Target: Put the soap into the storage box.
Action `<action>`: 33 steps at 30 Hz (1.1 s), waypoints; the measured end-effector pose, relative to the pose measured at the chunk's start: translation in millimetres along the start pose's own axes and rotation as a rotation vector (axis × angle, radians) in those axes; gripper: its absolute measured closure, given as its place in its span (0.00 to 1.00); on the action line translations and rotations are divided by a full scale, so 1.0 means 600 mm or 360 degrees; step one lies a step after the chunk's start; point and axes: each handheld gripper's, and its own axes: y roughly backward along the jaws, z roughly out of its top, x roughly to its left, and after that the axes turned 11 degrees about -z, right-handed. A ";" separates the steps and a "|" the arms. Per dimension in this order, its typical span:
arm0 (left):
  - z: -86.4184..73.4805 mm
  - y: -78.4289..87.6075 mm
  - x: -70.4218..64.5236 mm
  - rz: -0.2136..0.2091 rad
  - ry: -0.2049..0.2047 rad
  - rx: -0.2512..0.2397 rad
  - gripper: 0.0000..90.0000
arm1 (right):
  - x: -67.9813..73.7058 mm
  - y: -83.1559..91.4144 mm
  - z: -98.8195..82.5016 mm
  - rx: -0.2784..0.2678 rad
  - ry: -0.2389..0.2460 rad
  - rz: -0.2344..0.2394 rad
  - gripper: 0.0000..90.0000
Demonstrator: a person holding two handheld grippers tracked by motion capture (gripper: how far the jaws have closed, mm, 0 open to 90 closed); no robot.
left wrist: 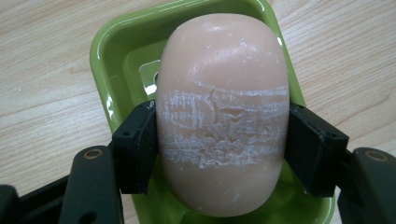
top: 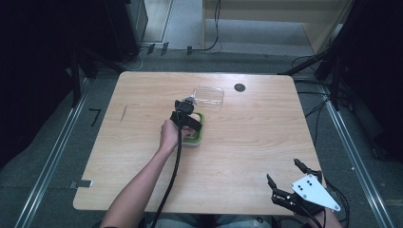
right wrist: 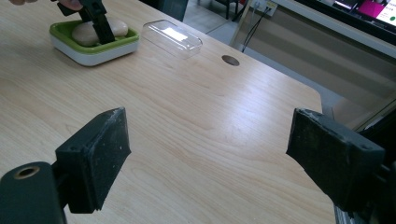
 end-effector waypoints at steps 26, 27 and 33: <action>-0.002 0.003 -0.004 0.0020 -0.0003 -0.0039 0.29 | -0.001 0.002 0.000 -0.0002 -0.0003 -0.0005 0.15; -0.002 0.005 -0.005 0.0022 -0.0013 -0.0034 0.29 | -0.001 0.002 0.000 -0.0004 -0.0003 -0.0006 0.15; -0.005 0.014 -0.005 -0.0008 -0.0024 -0.0028 0.21 | 0.000 0.003 0.001 -0.0009 -0.0003 -0.0005 0.15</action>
